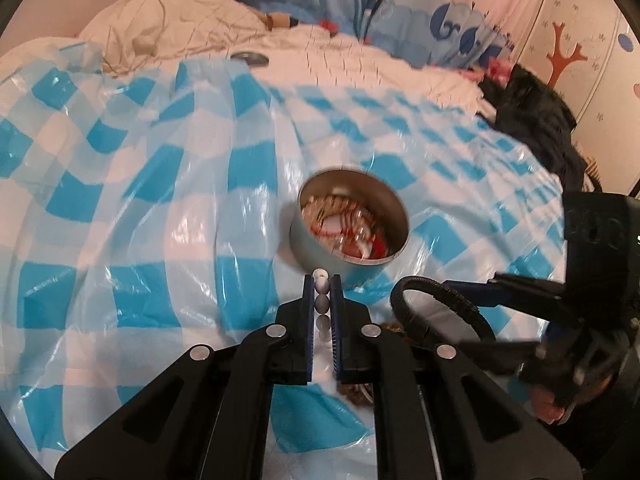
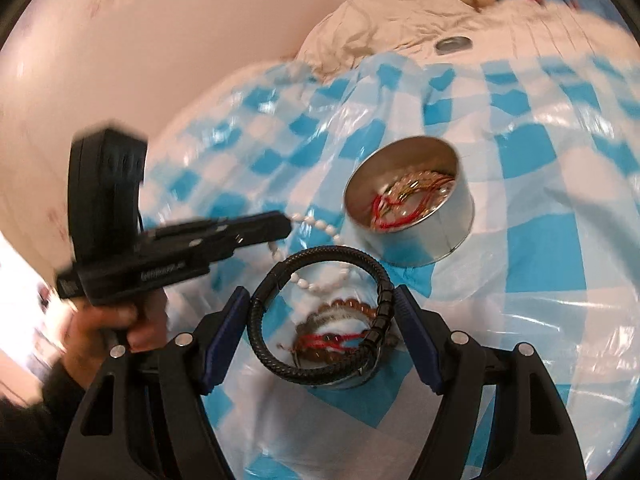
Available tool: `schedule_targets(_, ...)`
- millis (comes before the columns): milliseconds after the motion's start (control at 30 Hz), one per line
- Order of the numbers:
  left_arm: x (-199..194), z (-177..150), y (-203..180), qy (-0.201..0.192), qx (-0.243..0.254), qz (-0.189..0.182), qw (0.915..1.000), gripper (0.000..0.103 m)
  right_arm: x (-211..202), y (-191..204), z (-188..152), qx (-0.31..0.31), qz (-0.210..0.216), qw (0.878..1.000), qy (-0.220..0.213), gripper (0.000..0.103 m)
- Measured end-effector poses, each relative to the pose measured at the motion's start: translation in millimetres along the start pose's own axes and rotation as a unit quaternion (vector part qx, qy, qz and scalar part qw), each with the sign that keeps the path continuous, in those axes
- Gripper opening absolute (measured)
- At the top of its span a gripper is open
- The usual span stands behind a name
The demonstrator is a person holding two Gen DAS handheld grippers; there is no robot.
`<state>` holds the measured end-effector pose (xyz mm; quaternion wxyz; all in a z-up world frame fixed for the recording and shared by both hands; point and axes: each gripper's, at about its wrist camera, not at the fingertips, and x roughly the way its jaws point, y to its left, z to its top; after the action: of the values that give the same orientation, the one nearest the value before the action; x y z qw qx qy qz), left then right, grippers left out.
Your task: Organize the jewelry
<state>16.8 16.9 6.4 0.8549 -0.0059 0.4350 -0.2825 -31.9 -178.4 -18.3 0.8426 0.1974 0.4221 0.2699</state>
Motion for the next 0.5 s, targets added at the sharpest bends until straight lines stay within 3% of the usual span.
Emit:
schedule_targets(100,-4.9,9.8,-7.4,-0.016,0.001,-0.006,0.9998,0.006,-12.0,-16.4,6.0,0.053,0.023,0.998,-0.025,0.071)
schedule_targets(233,-5.2,26.0,-21.7,-0.036,0.003,-0.018,0.9992,0.006,-20.7,-29.9,10.9,0.088,0.023,0.995,-0.044,0.071)
schedule_targets(500,8.6,59.1,-45.7,-0.084,-0.014,-0.044,0.9954,0.006,-32.5,-41.6,16.2,0.11,0.026,0.992,-0.061,0.071)
